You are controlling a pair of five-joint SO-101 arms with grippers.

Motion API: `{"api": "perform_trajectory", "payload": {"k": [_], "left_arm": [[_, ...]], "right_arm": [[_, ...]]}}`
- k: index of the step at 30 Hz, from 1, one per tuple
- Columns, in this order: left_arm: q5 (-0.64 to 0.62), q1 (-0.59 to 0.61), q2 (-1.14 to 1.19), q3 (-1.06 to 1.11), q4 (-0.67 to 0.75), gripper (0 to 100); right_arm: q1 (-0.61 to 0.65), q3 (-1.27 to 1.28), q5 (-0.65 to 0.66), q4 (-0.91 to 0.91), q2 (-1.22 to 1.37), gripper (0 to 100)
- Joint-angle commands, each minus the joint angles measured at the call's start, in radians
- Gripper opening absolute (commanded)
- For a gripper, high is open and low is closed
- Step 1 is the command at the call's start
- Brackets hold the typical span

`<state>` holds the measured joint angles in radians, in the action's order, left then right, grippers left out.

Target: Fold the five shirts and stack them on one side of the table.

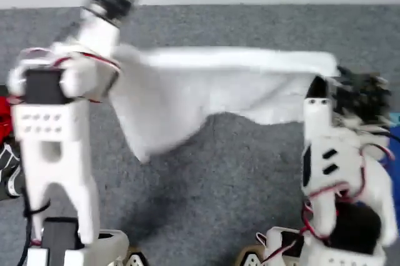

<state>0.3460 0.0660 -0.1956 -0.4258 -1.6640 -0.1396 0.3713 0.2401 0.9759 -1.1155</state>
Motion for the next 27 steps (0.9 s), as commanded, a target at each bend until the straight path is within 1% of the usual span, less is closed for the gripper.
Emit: {"api": "perform_trajectory", "payload": {"k": [1, 5, 15, 23, 27], "left_arm": [[-0.015, 0.037, -0.066, -0.163, -0.069, 1], [-0.018, 0.037, -0.158, -0.229, -0.091, 1], [-0.020, 0.035, -0.489, -0.217, -0.091, 1], [-0.017, 0.035, -0.620, -0.065, -0.089, 1], [-0.015, 0.035, -0.614, 0.033, -0.087, 1]], "right_arm": [[-0.038, -0.157, -0.055, -0.022, 0.004, 1.0], [-0.042, -0.252, -0.057, 0.012, 0.002, 1.0], [-0.042, -0.532, -0.057, 0.180, -0.005, 1.0], [-0.045, -0.674, -0.055, 0.242, 0.002, 1.0], [-0.045, -0.609, -0.055, 0.237, 0.004, 1.0]]}}
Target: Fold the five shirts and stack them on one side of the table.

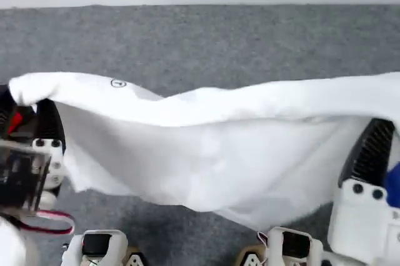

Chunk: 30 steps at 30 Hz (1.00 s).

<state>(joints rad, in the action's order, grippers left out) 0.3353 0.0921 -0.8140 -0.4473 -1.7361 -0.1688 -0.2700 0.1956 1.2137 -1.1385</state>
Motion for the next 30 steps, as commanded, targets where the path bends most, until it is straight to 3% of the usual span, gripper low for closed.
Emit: {"api": "perform_trajectory", "payload": {"k": [1, 4, 9, 18, 22, 30], "left_arm": [[-0.005, 0.009, 0.012, 0.082, -0.015, 1], [-0.002, 0.014, 0.034, 0.177, -0.009, 1], [-0.002, 0.015, 0.077, 0.426, 0.123, 1], [0.046, 0.011, 0.224, 0.860, 0.649, 1], [0.041, 0.011, 0.339, 0.928, 0.879, 1], [0.044, 0.009, 0.606, 0.874, 1.022, 1]], "right_arm": [[-0.016, 0.066, -0.011, -0.005, 0.027, 1.0], [-0.016, 0.206, -0.011, -0.022, 0.027, 1.0], [-0.010, 0.537, -0.011, -0.148, 0.027, 1.0], [0.030, 1.099, -0.017, -0.647, 0.028, 1.0], [0.056, 1.194, -0.015, -0.826, 0.064, 1.0], [0.056, 1.194, -0.011, -1.029, 0.334, 1.0]]}}
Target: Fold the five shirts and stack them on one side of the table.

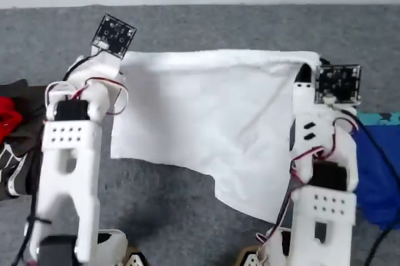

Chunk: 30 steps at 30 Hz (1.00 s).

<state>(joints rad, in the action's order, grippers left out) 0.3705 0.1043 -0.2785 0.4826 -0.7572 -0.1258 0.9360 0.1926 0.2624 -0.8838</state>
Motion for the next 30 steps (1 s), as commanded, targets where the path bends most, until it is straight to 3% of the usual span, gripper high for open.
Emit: {"api": "perform_trajectory", "payload": {"k": [1, 8, 14, 21, 26, 30], "left_arm": [[0.009, -0.003, 0.109, -0.079, 0.049, 1], [0.003, -0.011, 0.339, -0.291, 0.023, 1], [-0.069, -0.115, 0.387, -0.401, -0.269, 1], [-0.167, -0.252, 0.397, -0.458, -0.555, 3], [-0.172, -0.264, 0.427, -0.456, -0.571, 16], [-0.198, -0.281, 0.548, -0.476, -0.569, 18]], "right_arm": [[0.013, -0.028, -0.008, -0.094, 0.116, 1.0], [0.015, -0.313, -0.008, -0.082, 0.453, 1.0], [0.013, -0.496, -0.006, 0.133, 0.720, 1.0], [0.015, -0.505, -0.006, 0.254, 0.791, 1.0], [0.015, -0.505, -0.006, 0.278, 0.834, 1.0], [0.012, -0.505, -0.006, 0.277, 0.868, 1.0]]}}
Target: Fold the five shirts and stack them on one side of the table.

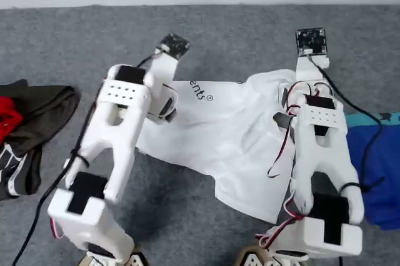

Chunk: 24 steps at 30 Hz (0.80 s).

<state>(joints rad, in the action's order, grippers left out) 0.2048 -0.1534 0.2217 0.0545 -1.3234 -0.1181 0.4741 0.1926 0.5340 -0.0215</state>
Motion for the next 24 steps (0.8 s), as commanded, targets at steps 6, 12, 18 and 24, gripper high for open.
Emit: {"api": "perform_trajectory", "payload": {"k": [6, 12, 18, 24], "left_arm": [[-0.081, -0.100, 0.183, -0.239, -0.063, 18], [-0.083, -0.121, 0.301, -0.390, -0.080, 18], [-0.083, -0.120, 0.434, -0.472, -0.075, 18], [-0.078, -0.117, 0.552, -0.596, -0.101, 7]], "right_arm": [[0.007, -0.043, 0.043, -0.002, 0.051, 1.0], [0.012, -0.048, 0.055, -0.004, 0.088, 1.0], [0.036, -0.048, 0.055, -0.004, 0.090, 1.0], [0.039, -0.048, 0.055, -0.004, 0.090, 1.0]]}}
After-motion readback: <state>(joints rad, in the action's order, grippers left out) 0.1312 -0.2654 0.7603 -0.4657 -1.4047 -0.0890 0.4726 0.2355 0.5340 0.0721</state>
